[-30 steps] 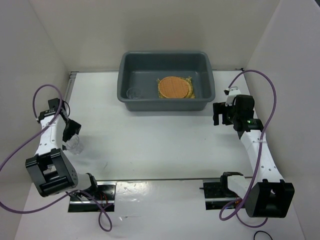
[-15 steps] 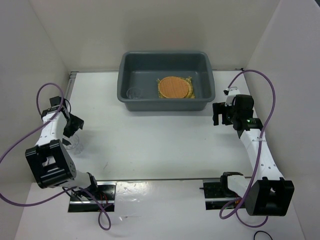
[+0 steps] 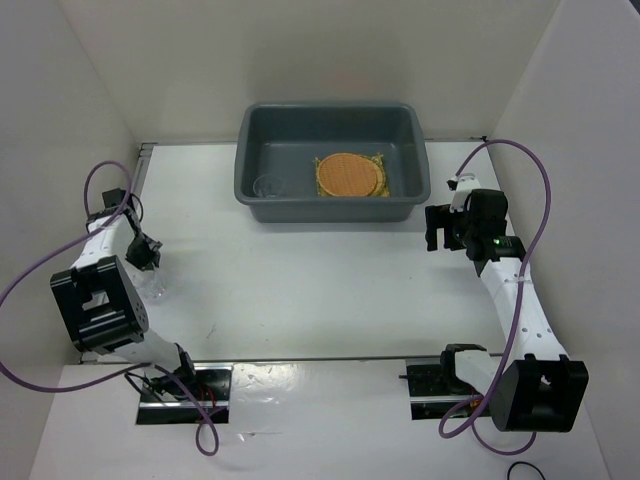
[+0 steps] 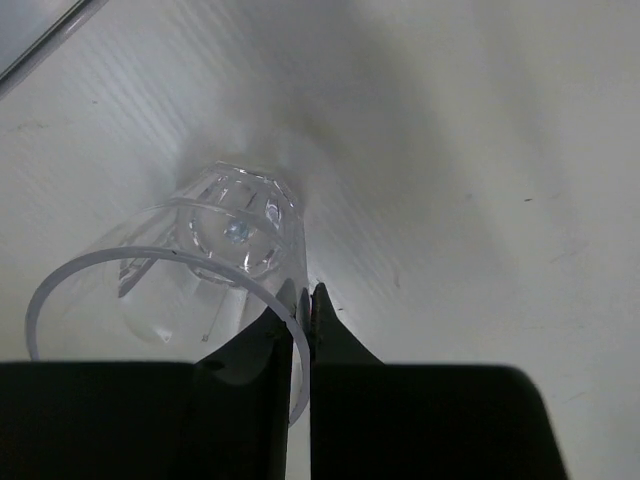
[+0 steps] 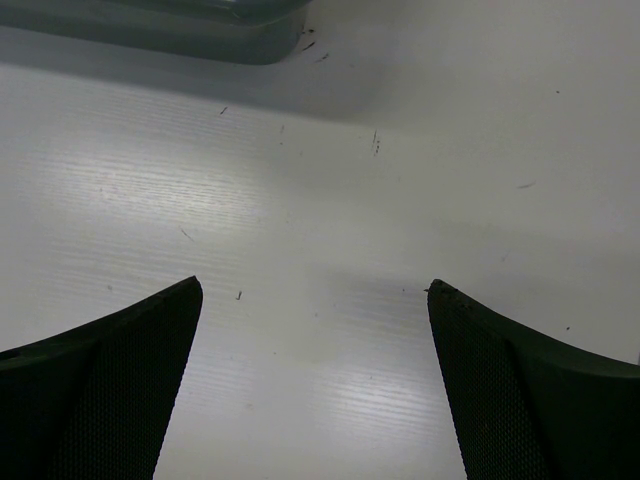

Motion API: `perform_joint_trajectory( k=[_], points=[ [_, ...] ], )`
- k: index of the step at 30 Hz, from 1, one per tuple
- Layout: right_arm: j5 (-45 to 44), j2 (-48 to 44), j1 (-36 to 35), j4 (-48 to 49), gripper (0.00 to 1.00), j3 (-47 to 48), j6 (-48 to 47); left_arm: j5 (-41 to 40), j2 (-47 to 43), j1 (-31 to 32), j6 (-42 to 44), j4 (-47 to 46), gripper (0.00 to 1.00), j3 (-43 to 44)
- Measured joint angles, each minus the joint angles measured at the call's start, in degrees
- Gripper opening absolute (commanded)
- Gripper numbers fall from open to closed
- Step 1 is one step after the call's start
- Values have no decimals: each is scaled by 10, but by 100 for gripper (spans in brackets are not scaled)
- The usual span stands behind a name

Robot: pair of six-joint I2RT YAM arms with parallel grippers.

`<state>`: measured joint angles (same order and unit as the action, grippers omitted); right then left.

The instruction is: Place the mixed dishes into the plastic bin

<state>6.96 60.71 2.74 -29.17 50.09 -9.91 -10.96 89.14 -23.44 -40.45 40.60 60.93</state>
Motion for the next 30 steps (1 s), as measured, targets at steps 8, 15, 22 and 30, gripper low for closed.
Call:
perform_joint_trajectory(
  k=[8,15,22,30],
  points=[
    [0,0,0,0,98,0,0,70,16,-1,-55,-27,0,129],
    [0,-1,0,0,98,0,0,176,6,1,-172,-158,0,245],
    [0,-11,0,0,98,0,0,268,144,73,-134,-219,1,474],
    [-2,-17,0,1,98,-4,-5,330,477,245,93,-42,6,954]
  ],
)
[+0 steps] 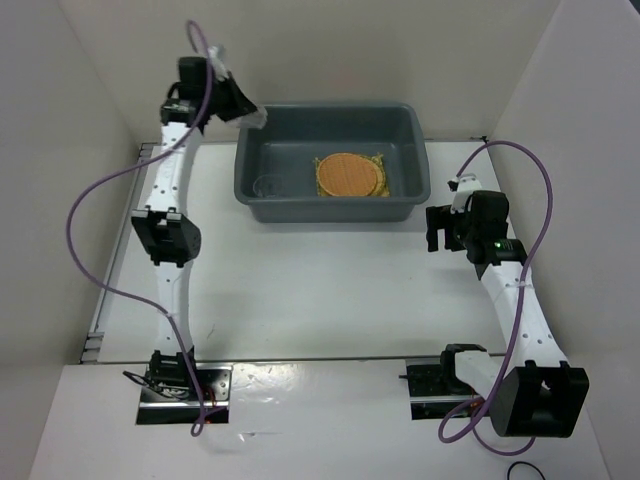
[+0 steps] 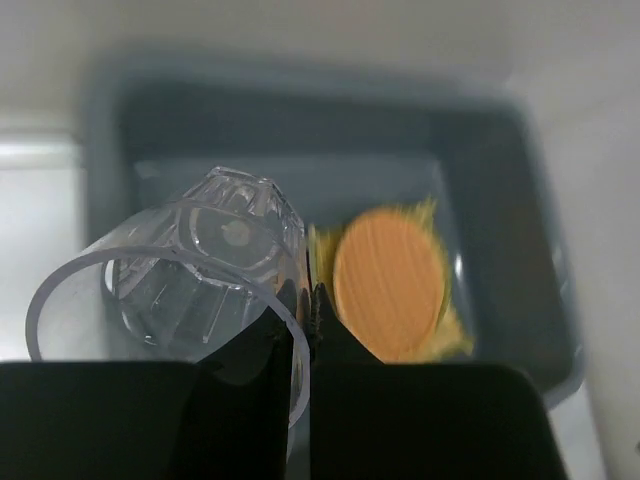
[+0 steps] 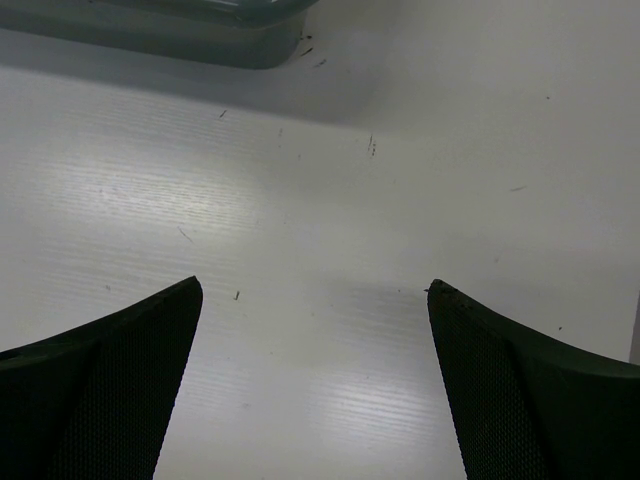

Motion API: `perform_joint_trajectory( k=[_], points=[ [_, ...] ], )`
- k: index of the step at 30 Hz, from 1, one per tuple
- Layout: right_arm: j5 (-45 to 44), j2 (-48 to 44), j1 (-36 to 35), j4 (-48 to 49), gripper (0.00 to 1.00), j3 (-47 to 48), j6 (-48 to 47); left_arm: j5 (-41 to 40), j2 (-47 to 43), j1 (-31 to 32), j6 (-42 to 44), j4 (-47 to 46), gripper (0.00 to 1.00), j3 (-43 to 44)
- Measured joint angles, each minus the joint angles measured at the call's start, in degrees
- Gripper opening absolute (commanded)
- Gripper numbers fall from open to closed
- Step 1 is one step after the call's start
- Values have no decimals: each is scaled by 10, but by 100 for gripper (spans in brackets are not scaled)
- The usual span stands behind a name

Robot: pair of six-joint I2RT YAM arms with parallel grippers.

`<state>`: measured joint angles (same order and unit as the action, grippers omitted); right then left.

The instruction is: Place the mixed dishes into the plastic bin

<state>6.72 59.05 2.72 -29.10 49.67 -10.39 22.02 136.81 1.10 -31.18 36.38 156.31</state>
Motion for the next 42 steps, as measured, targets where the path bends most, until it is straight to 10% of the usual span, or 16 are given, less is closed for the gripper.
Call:
perform_joint_trajectory(
  k=[8,20,27,29,30,42],
  points=[
    [-1,1,0,0,98,-3,-4,-100,55,127,90,108,6,23],
    [-8,5,5,0,98,-3,-11,-209,147,134,104,137,14,39],
    [-10,10,7,0,98,-3,-13,-218,169,135,103,142,42,46],
    [-10,14,7,0,98,-3,-13,-219,169,135,105,143,68,58],
    [-10,17,7,0,98,-3,-13,-219,169,134,101,143,97,67],
    [-19,25,11,0,98,-3,-12,-263,66,109,101,152,100,198]
  ],
)
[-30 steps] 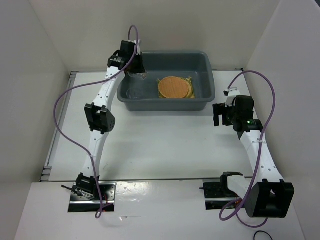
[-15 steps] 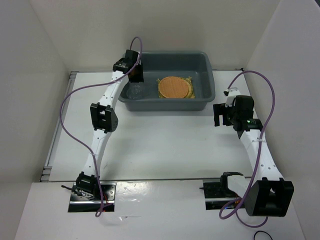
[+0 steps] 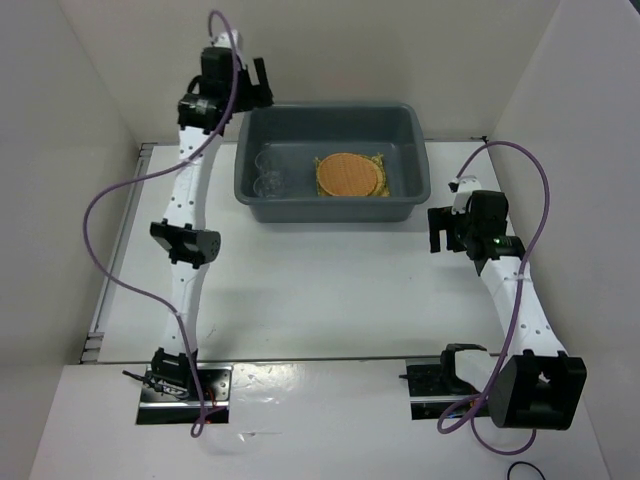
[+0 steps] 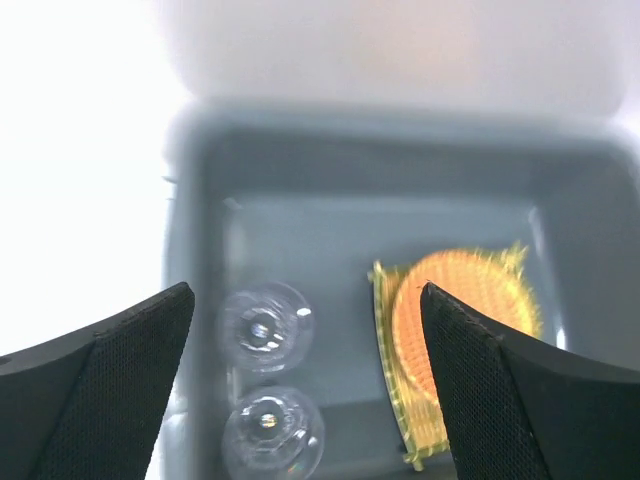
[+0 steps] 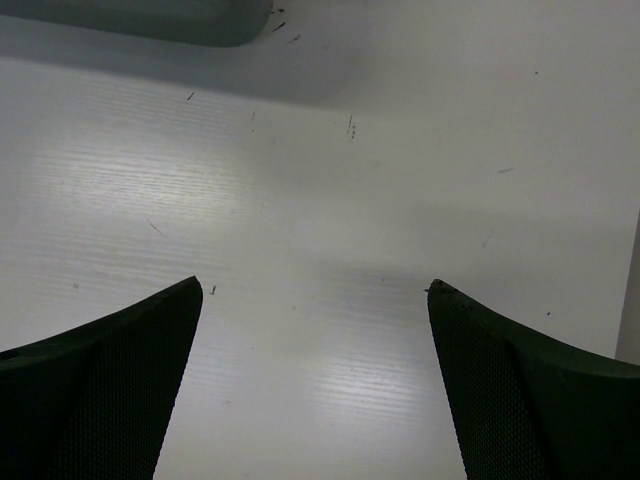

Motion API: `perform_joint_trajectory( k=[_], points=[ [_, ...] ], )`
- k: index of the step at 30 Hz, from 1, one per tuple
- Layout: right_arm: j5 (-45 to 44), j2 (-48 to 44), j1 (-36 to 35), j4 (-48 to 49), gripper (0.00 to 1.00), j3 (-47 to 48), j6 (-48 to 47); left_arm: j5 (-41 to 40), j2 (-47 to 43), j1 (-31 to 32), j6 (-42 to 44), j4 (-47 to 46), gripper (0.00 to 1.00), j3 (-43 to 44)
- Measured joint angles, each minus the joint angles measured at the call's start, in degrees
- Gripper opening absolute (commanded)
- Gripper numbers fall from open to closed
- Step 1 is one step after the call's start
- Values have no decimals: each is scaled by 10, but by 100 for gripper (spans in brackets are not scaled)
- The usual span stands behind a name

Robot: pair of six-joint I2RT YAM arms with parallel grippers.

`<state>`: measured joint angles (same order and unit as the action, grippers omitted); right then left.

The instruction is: Place the mixed dishes into the plastic bin

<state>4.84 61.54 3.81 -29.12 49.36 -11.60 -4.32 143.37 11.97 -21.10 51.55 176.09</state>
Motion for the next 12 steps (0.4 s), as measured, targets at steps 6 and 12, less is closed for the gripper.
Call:
perform_joint_trajectory(
  k=[6,12],
  points=[
    [9,-29,38,-1,98,0,-10,-145,-171,-61,-50,83,100,16],
    [33,-63,39,-1,98,0,-15,-300,-308,-87,-114,171,100,7]
  ],
)
